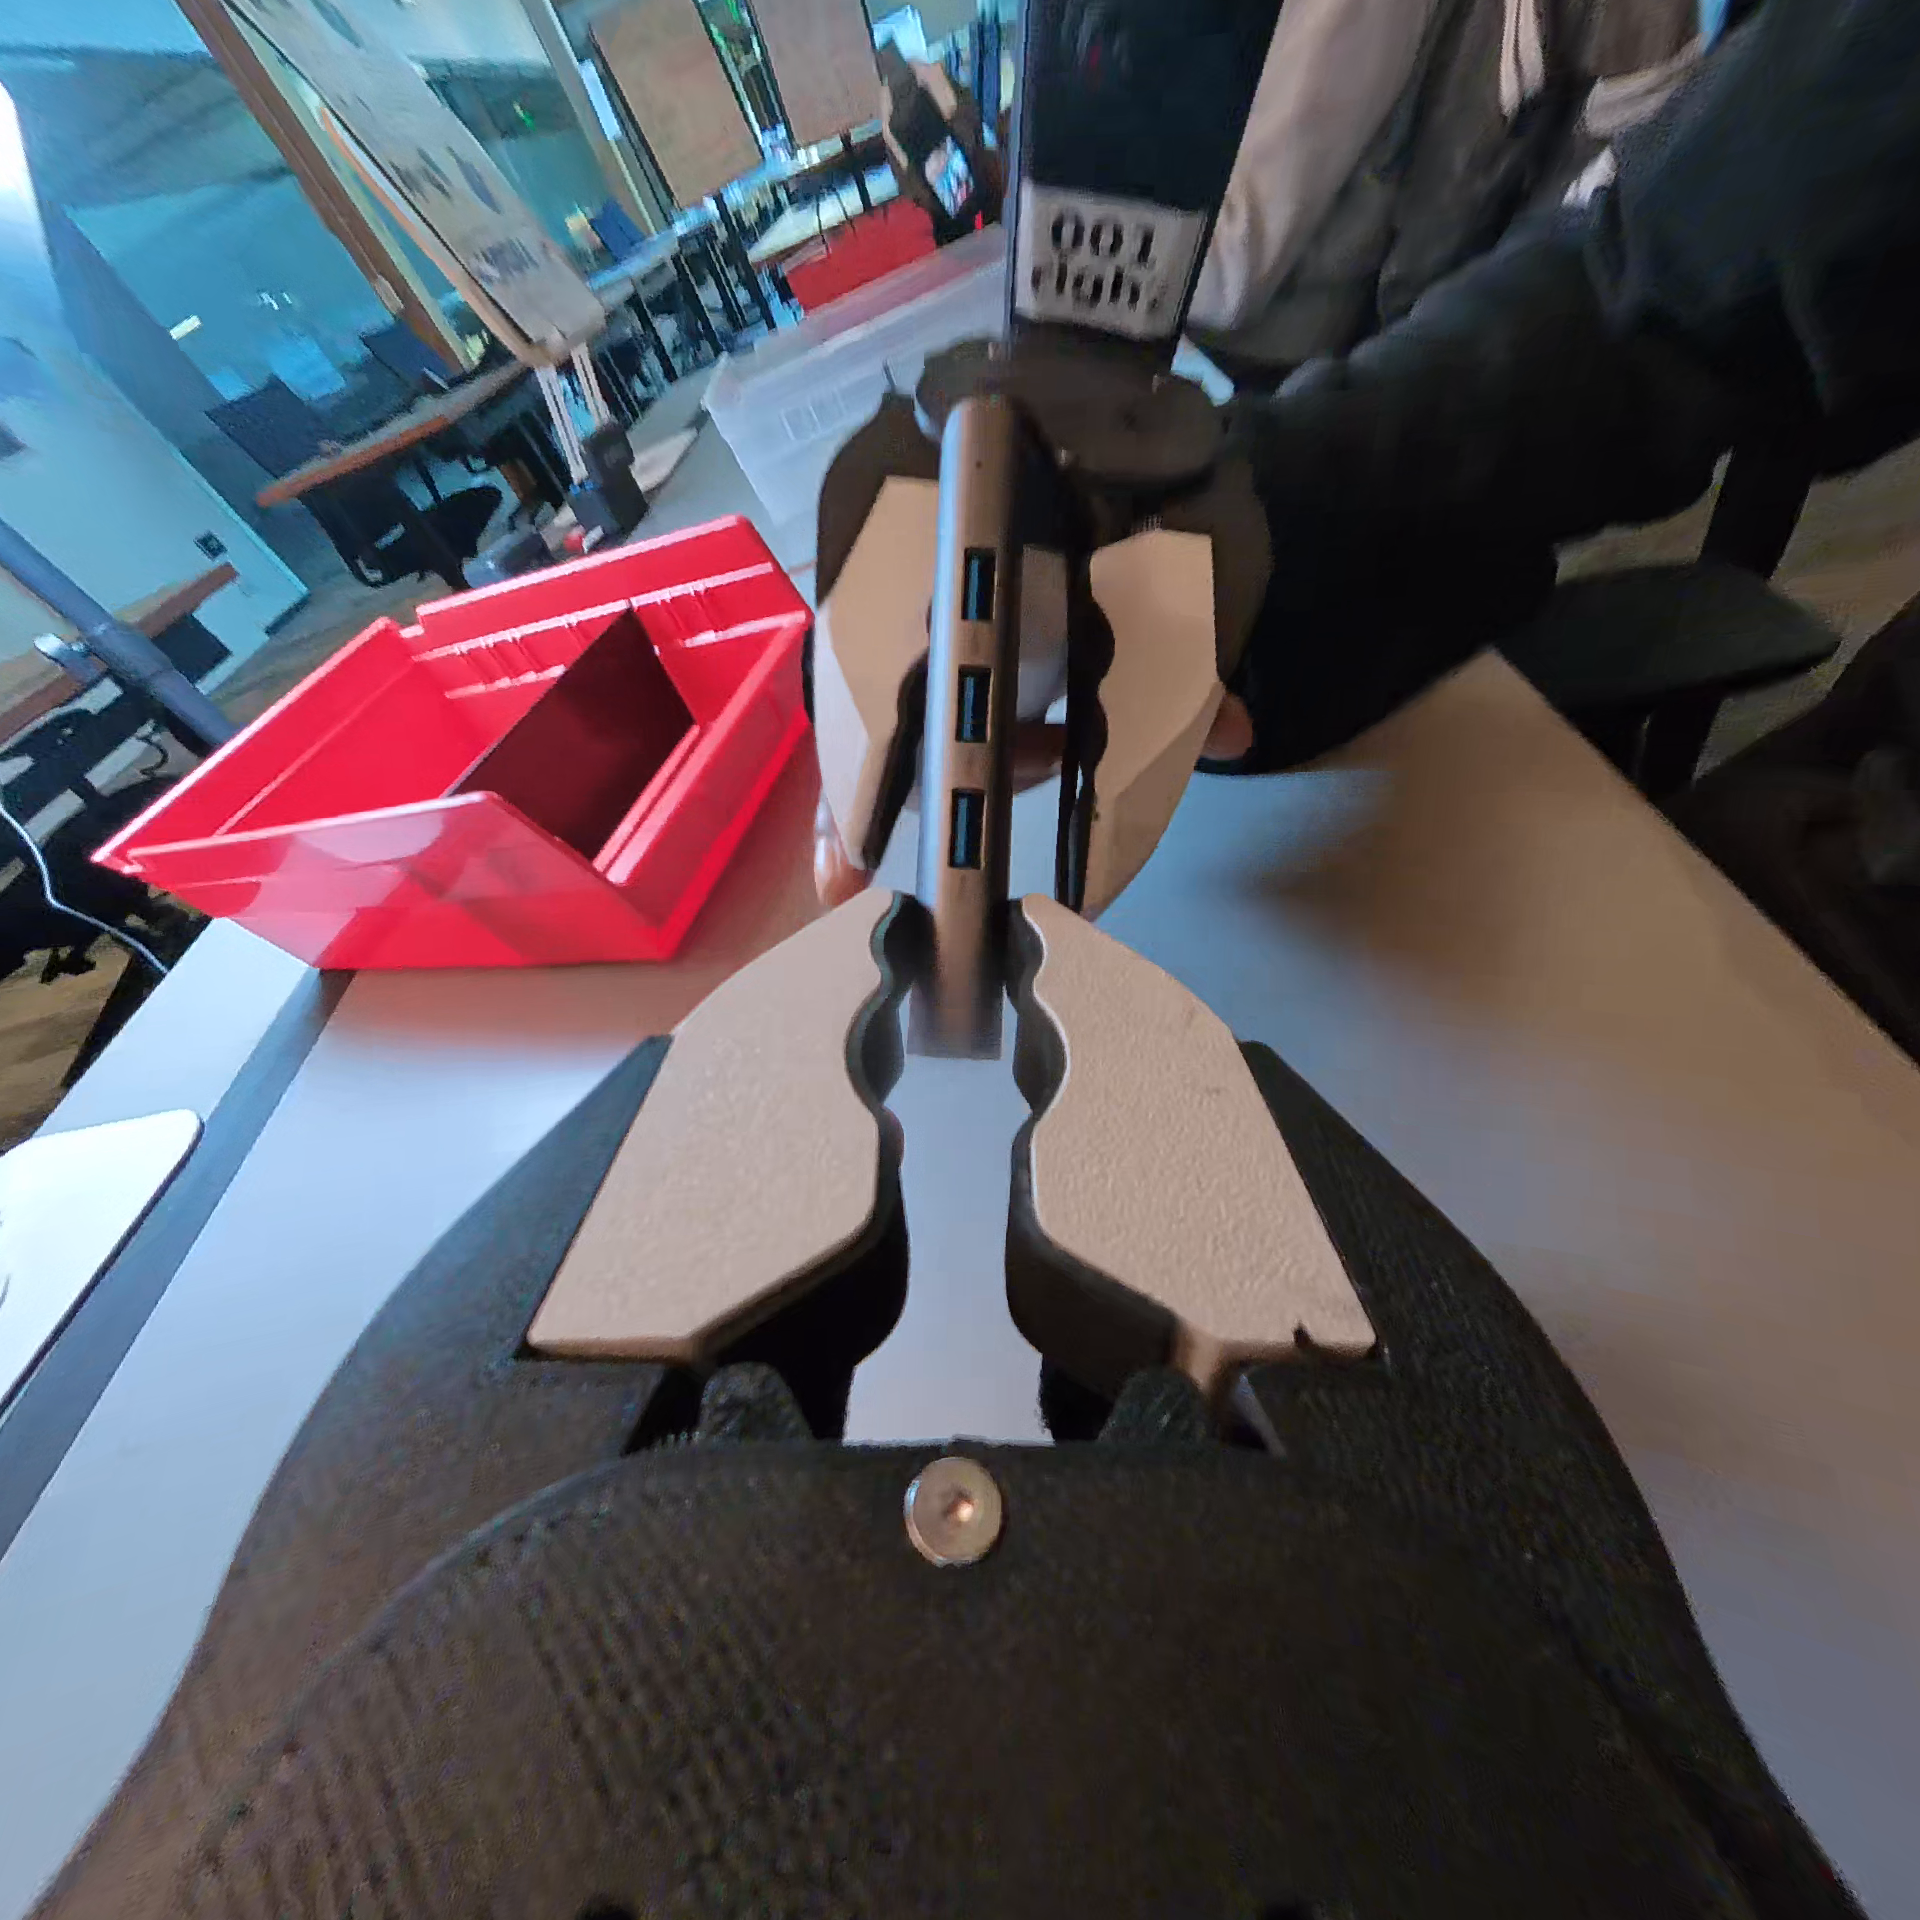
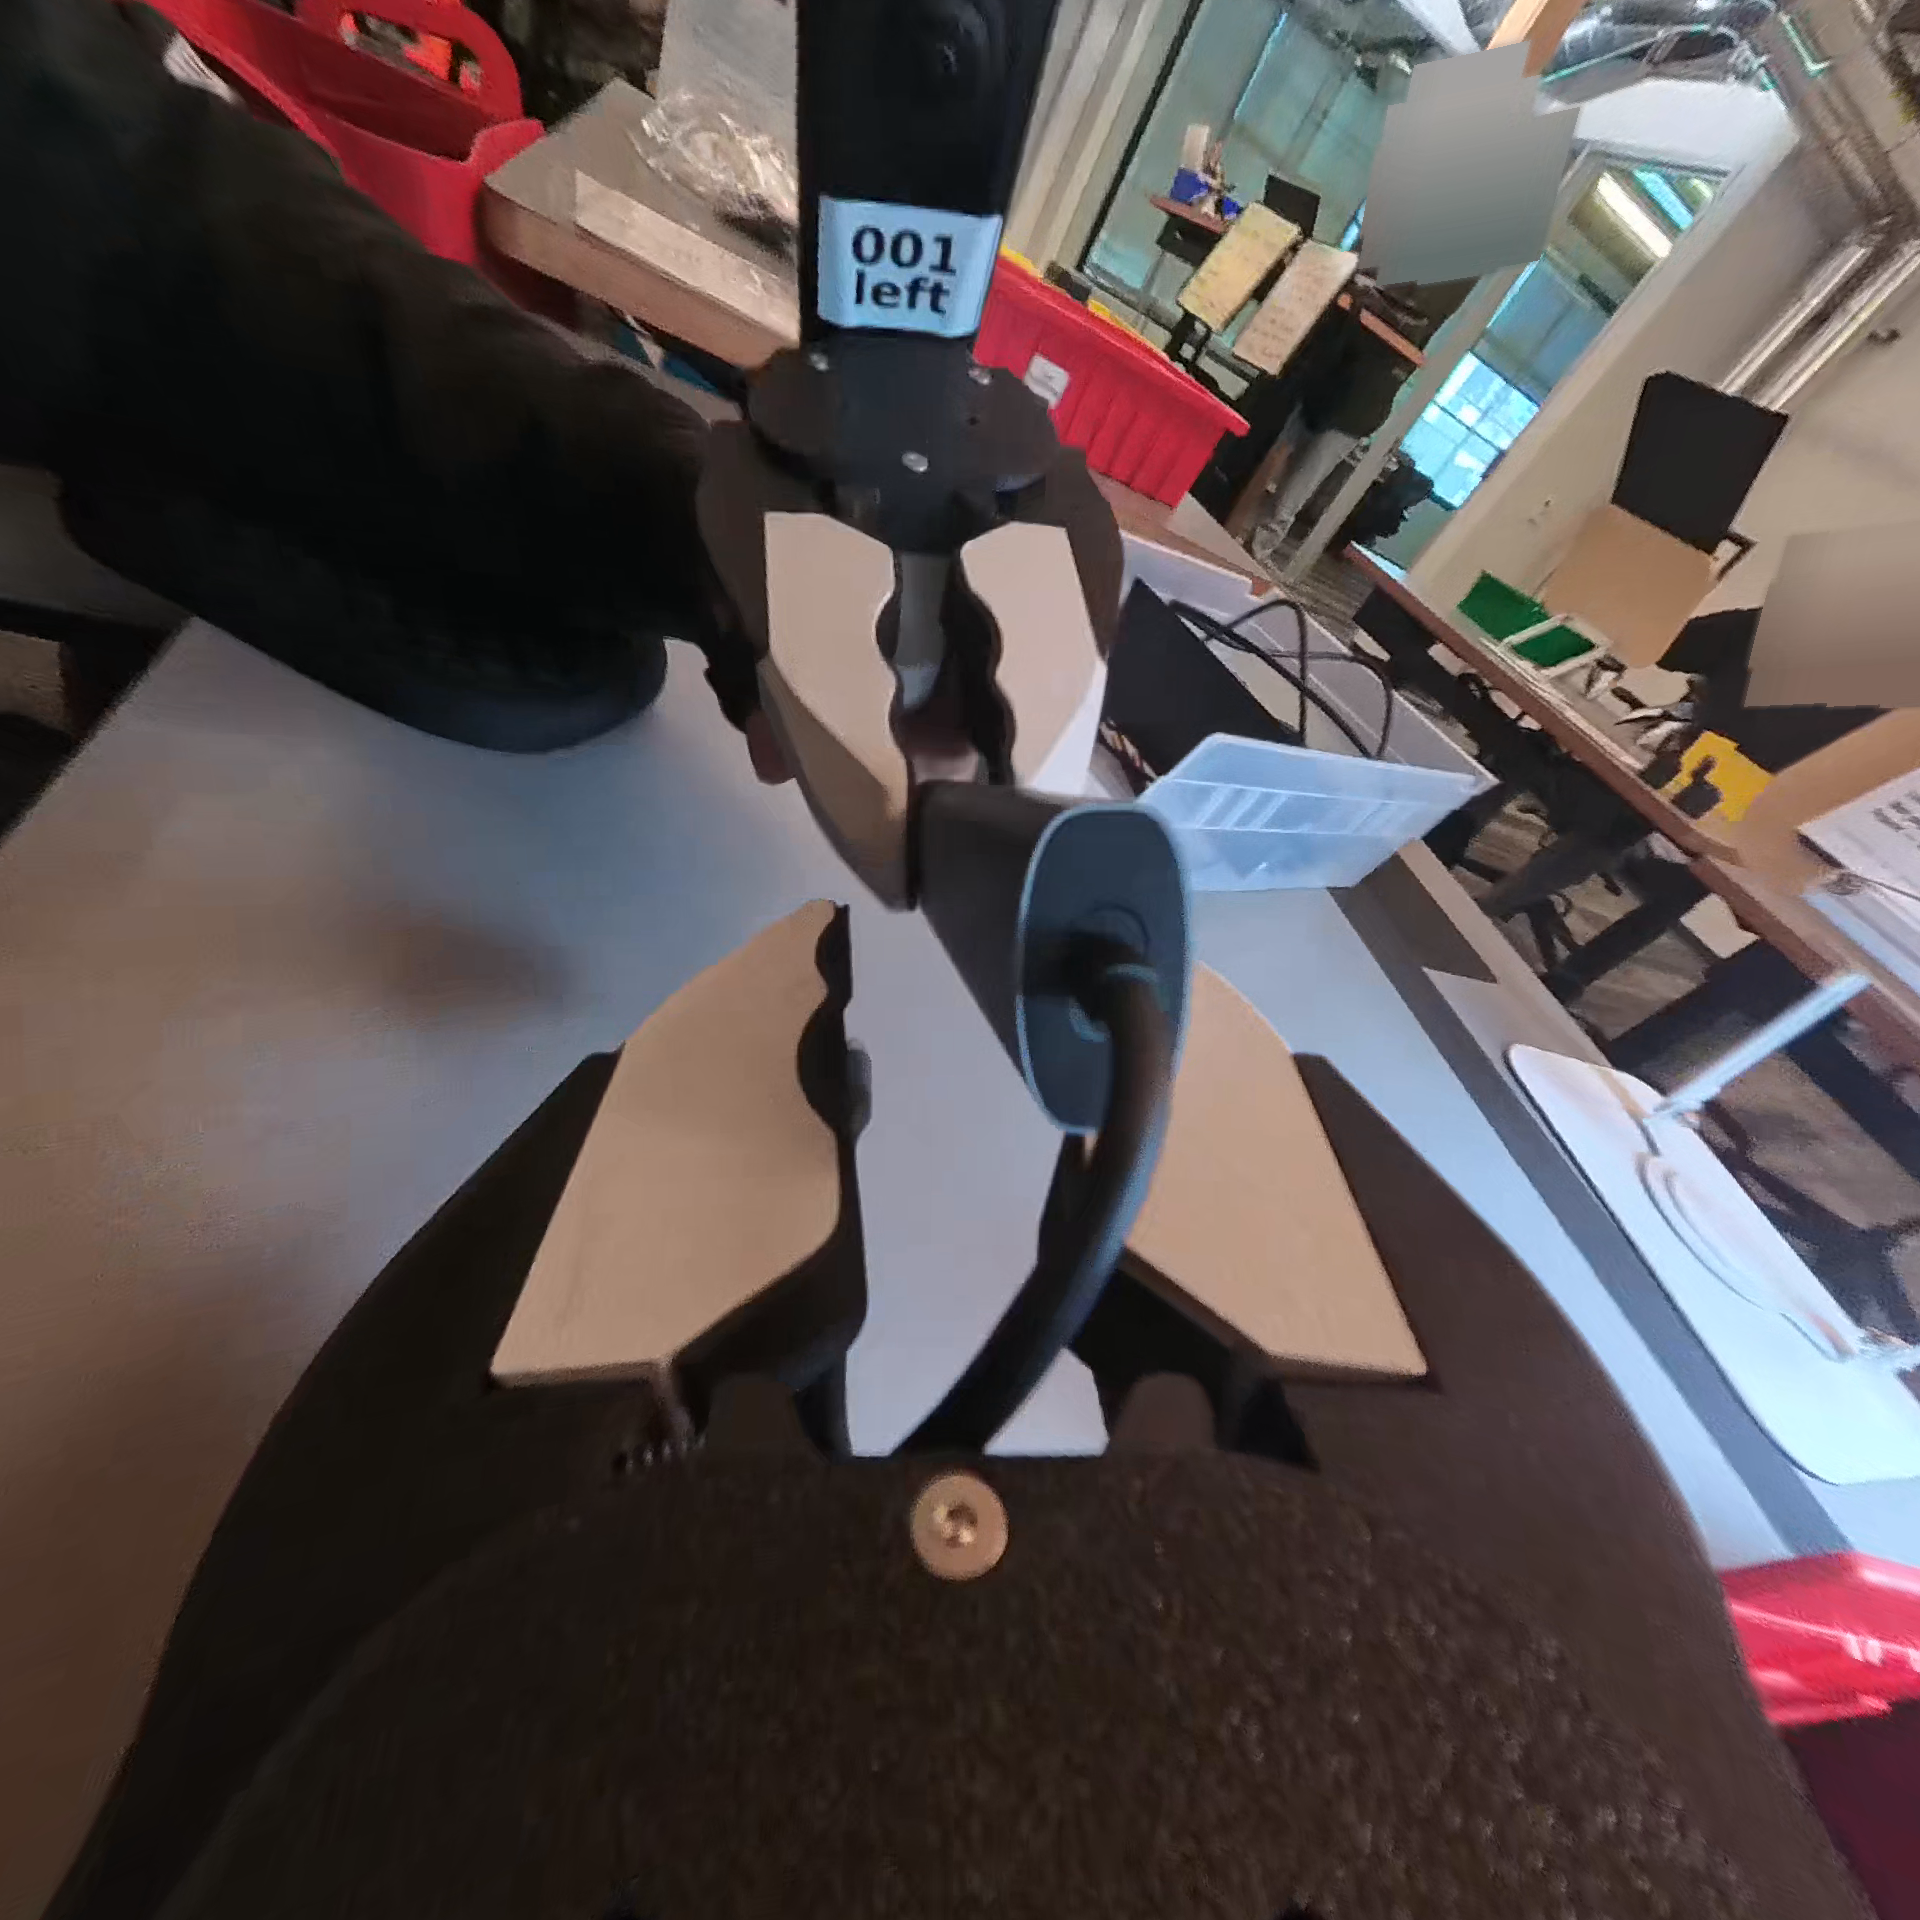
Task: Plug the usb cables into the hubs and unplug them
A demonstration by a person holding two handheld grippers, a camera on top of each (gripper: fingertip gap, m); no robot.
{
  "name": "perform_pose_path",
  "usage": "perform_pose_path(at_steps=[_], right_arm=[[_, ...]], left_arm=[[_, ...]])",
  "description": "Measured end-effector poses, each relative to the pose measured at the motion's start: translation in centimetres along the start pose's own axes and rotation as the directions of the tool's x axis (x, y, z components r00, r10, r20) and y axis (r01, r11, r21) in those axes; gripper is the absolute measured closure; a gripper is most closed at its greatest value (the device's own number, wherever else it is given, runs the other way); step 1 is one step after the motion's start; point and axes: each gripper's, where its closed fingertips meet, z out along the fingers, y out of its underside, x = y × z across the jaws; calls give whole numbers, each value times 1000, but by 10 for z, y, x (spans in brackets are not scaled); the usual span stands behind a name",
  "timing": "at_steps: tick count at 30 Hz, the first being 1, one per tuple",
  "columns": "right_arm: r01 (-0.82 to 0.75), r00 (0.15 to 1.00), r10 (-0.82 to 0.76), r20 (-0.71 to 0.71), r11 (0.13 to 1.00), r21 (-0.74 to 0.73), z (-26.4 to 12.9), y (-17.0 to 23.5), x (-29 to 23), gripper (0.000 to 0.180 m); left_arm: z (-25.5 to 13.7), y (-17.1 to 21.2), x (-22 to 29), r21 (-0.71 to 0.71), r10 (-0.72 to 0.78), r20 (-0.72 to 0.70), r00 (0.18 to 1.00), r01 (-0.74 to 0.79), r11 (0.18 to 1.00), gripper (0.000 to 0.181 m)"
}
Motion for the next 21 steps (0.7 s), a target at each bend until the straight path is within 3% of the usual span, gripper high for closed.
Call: perform_pose_path(at_steps=[9,13,17,21], right_arm=[[126,991,-132,-21,974,-186,4,30,0,160],[166,982,-184,-50,955,-245,4,37,5,162],[158,963,-205,-176,956,-247,-11,32,31,162],[140,929,-220,-298,953,-268,-30,32,60,162]], left_arm=[[18,38,-1,-191,38,21,999,-33,981,164],[18,47,-10,-218,-42,51,998,52,975,157],[-18,28,-46,-128,-84,178,981,108,986,146],[-91,12,-107,-96,-88,405,910,138,986,149]])
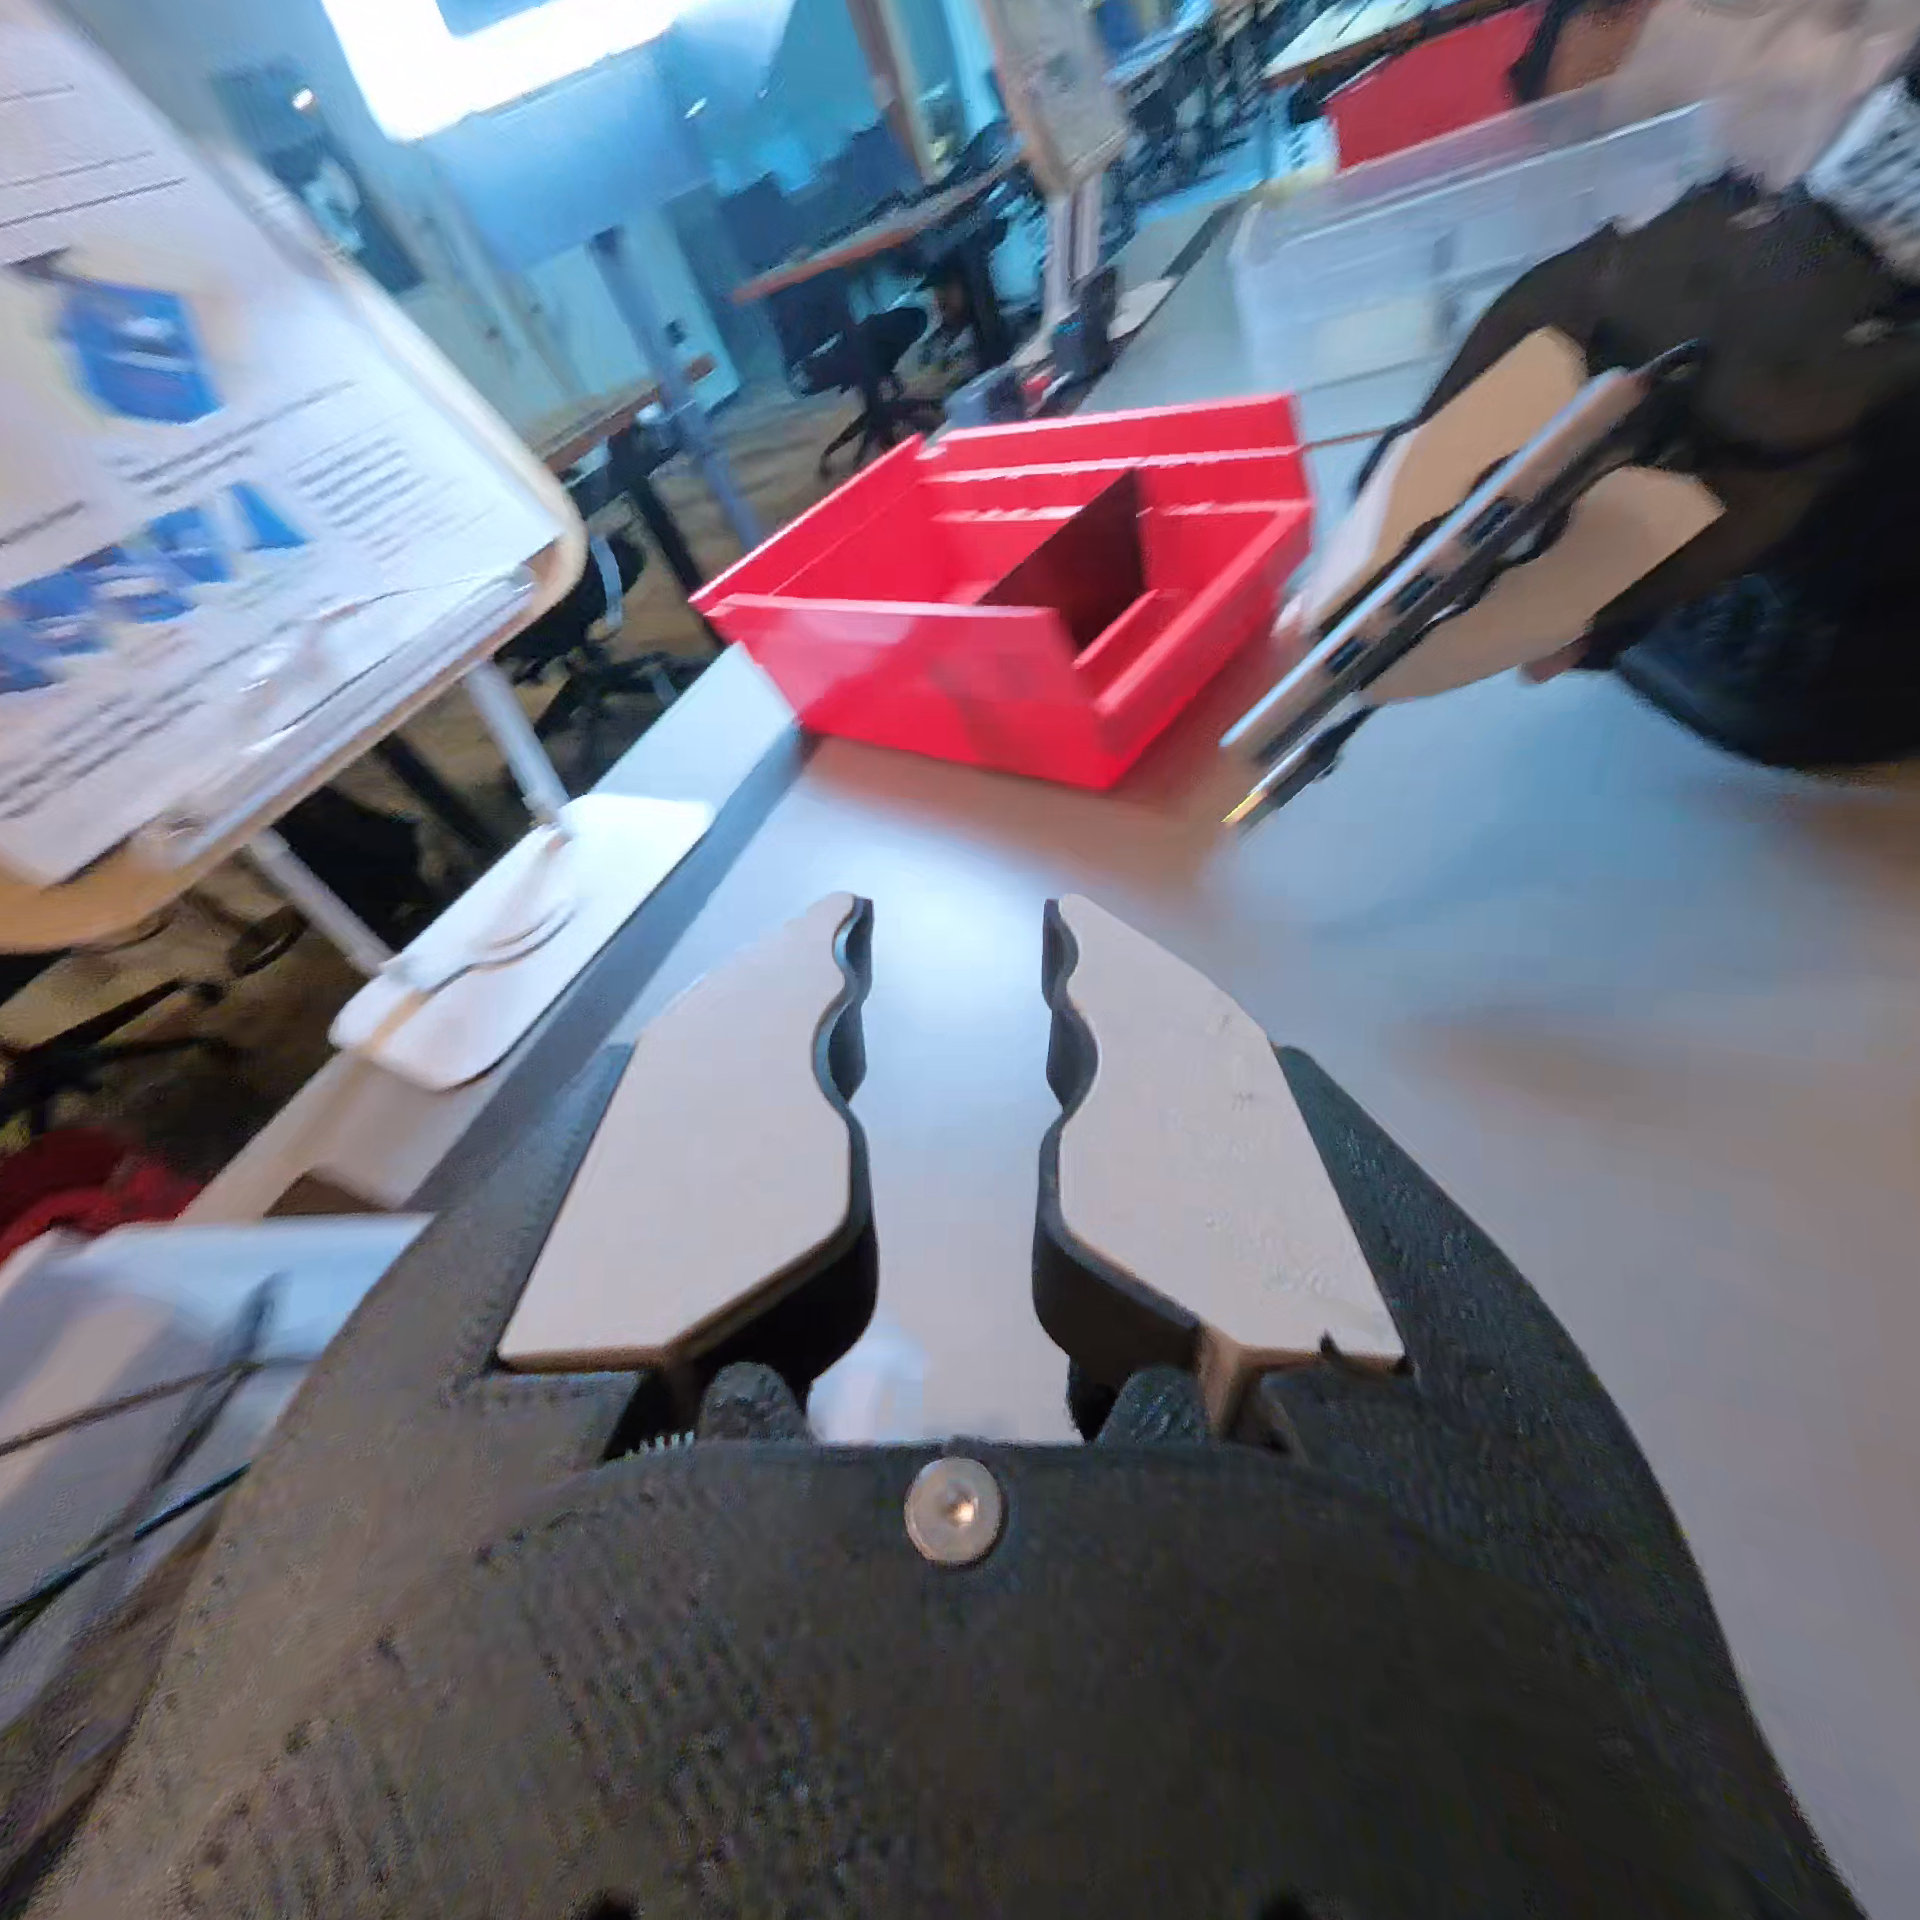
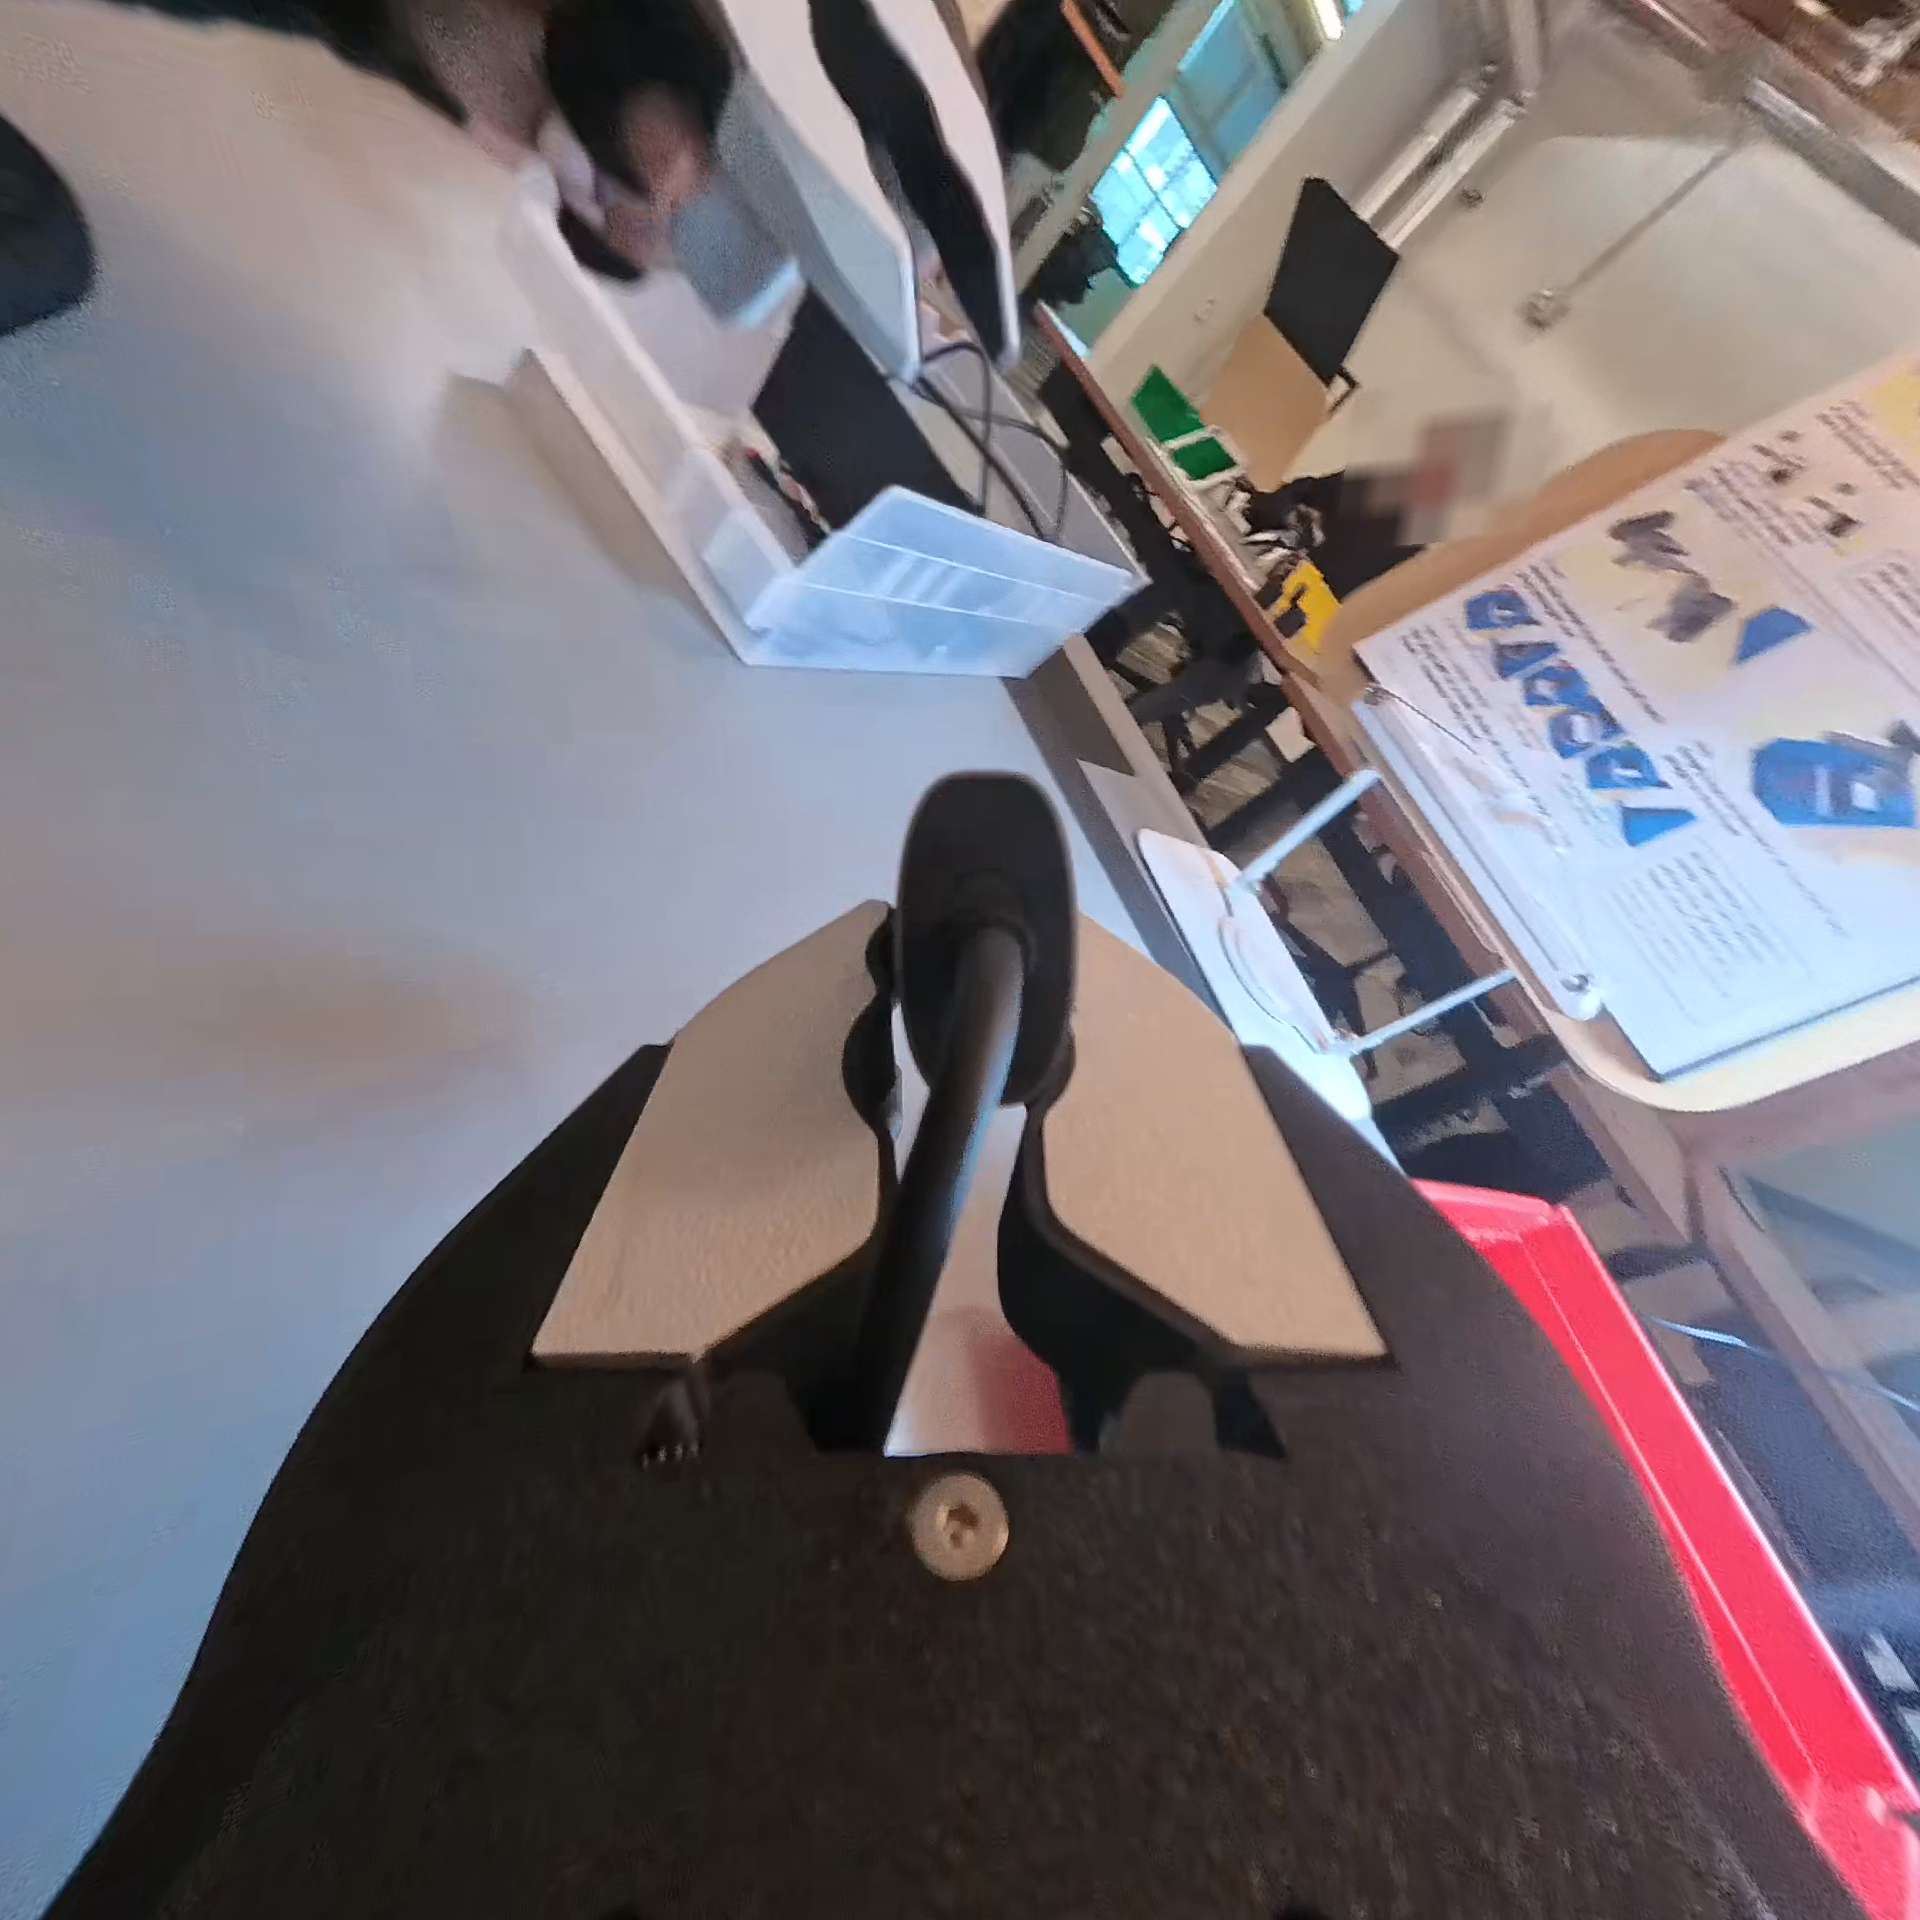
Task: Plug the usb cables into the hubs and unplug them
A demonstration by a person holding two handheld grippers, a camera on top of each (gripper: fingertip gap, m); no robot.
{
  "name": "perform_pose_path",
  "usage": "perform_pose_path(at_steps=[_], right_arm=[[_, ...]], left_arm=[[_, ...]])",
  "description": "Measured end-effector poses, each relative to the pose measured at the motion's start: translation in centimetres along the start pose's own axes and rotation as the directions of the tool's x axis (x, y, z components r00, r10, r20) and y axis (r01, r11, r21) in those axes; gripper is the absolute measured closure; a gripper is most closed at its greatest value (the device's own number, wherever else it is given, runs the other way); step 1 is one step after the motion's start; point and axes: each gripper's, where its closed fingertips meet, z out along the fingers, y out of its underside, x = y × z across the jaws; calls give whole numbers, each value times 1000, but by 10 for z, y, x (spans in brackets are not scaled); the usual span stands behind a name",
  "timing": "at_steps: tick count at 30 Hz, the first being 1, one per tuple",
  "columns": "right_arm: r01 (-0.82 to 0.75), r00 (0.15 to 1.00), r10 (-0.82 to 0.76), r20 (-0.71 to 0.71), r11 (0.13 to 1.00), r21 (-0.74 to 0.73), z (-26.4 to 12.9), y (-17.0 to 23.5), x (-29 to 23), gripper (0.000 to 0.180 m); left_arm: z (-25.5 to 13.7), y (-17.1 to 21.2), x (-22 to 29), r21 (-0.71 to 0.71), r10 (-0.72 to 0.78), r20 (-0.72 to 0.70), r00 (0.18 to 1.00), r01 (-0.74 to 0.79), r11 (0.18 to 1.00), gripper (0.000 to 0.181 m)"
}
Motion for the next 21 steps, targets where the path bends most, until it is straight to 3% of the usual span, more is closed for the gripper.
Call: perform_pose_path(at_steps=[3,5,8,12,18,21], right_arm=[[-24,999,24,-42,1000,-17,-2,9,12,162],[-37,998,36,-48,999,-25,-1,15,14,162],[-30,998,28,-58,999,-29,-1,19,15,162],[-24,998,23,-66,1000,-7,-1,16,15,162],[-31,997,31,-70,999,-4,-2,19,15,162],[-33,997,33,-72,999,-4,-3,20,15,162]], left_arm=[[-29,33,-54,-217,20,83,996,-2,976,150],[-43,66,-76,-383,-43,59,997,63,922,151],[-57,117,-96,-604,-119,42,992,120,788,152],[-60,169,-91,-795,-182,-47,982,74,602,155],[-42,202,-79,-889,-223,-132,966,-16,457,154],[-32,205,-78,-884,-245,-128,961,1,467,162]])
